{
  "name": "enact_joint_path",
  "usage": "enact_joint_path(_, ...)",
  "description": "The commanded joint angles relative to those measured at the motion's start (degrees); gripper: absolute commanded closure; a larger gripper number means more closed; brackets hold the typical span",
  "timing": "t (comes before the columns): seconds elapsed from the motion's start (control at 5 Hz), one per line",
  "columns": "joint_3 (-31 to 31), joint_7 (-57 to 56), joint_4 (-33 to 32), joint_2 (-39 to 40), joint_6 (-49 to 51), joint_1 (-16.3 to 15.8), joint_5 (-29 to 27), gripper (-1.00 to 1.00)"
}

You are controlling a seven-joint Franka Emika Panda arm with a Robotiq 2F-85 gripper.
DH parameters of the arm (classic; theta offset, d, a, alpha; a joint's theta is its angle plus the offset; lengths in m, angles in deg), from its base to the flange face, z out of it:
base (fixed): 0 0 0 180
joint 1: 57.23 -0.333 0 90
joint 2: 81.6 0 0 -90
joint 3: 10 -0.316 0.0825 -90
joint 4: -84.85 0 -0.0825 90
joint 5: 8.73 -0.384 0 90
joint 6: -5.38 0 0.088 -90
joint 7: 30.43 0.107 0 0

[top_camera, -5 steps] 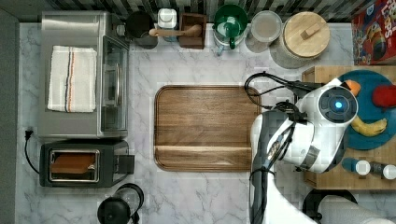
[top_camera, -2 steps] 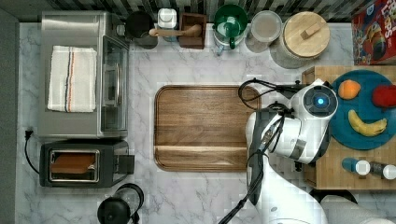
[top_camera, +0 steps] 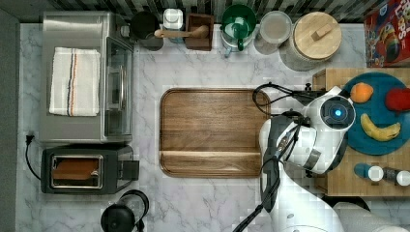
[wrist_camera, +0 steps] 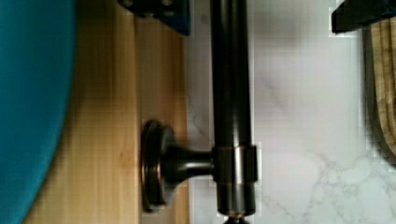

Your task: Open the drawer.

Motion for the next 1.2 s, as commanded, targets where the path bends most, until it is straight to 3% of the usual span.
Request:
enact_joint_path(0.2, -3.0, 0.6, 0.0, -1.7, 2.1, -1.8, -2.2, -1.0)
enact_joint_path(0.4, -3.1, 2.5, -2.3, -3.6, 2.1, -4.3, 0.0, -1.0)
enact_joint_path(1.2, -8.9, 1.1, -3.0, 0.2, 0.3, -6.8, -0.4, -1.0)
